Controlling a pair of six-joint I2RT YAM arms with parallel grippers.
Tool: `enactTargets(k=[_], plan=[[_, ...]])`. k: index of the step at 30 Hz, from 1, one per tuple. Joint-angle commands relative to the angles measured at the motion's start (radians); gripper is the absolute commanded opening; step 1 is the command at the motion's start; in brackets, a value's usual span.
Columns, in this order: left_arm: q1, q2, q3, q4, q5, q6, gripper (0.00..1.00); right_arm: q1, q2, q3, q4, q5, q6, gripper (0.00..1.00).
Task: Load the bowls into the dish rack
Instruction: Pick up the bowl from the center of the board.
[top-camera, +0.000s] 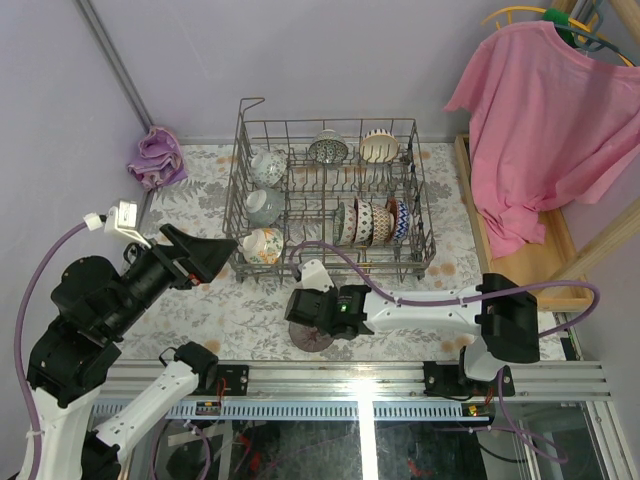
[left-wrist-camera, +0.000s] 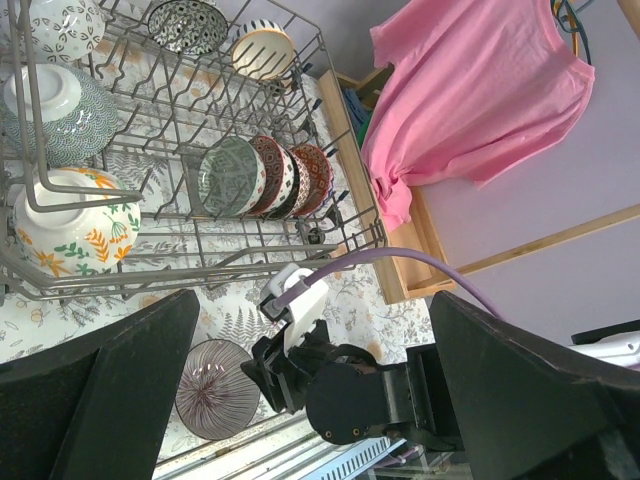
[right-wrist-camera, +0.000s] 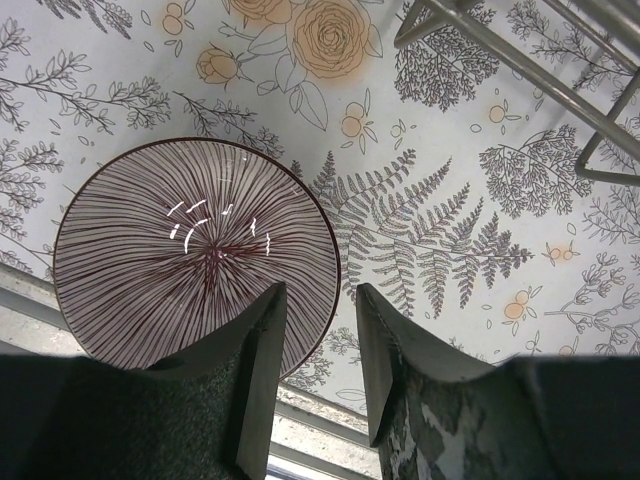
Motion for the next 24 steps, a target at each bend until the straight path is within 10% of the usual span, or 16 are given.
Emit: enactTargets(k=[1, 16, 24], plan=[[-0.005, -0.007, -0.012, 0.005, 0.011, 0.009, 1.0, 0.008, 0.012, -0.016, 0.037, 0.036, -0.004, 0.41], [-0.004, 0.01, 0.001, 0.008, 0.019, 0.014, 1.0, -0.004, 0.082, -0.036, 0.116, -0.015, -0.03, 0.35], [-0.003, 0.015, 0.002, 0.008, 0.02, 0.016, 1.0, -0.006, 0.072, -0.044, 0.131, -0.013, -0.048, 0.03]])
